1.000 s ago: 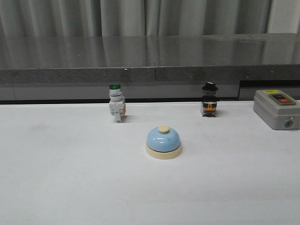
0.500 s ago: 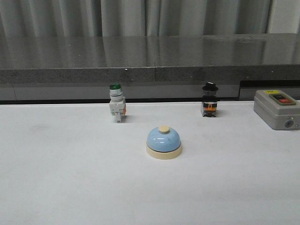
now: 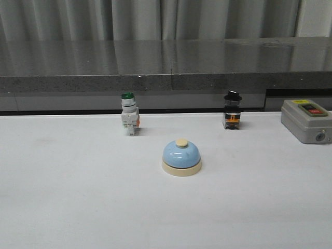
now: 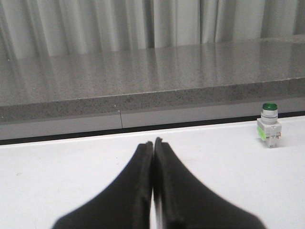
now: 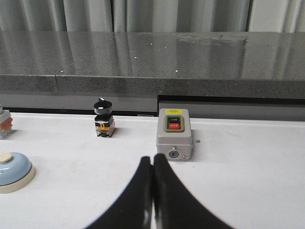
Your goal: Place and press bell with both arms
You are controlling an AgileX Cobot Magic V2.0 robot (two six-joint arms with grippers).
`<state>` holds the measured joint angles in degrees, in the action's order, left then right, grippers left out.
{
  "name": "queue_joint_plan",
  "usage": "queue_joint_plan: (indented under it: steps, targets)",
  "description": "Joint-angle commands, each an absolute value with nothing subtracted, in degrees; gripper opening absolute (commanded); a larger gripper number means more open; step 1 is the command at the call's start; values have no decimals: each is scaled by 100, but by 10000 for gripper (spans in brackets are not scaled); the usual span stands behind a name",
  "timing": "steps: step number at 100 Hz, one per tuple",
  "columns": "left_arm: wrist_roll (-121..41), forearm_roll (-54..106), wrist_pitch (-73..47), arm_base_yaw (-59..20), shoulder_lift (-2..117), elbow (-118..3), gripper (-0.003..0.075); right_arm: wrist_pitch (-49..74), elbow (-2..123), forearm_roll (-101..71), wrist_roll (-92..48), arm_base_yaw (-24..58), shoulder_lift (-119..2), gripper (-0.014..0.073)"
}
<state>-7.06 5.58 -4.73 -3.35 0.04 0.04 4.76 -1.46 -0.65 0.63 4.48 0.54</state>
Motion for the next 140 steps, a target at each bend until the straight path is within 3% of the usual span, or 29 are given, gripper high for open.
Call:
queue_joint_plan:
  steps: [1,140]
  targets:
    - [-617,549,260,-325,-203,209,-20,0,-70,0,57,455,161,-60]
    - [-442,445,469,-367,-192,245,-20,0,-70,0,57,455,161,-60]
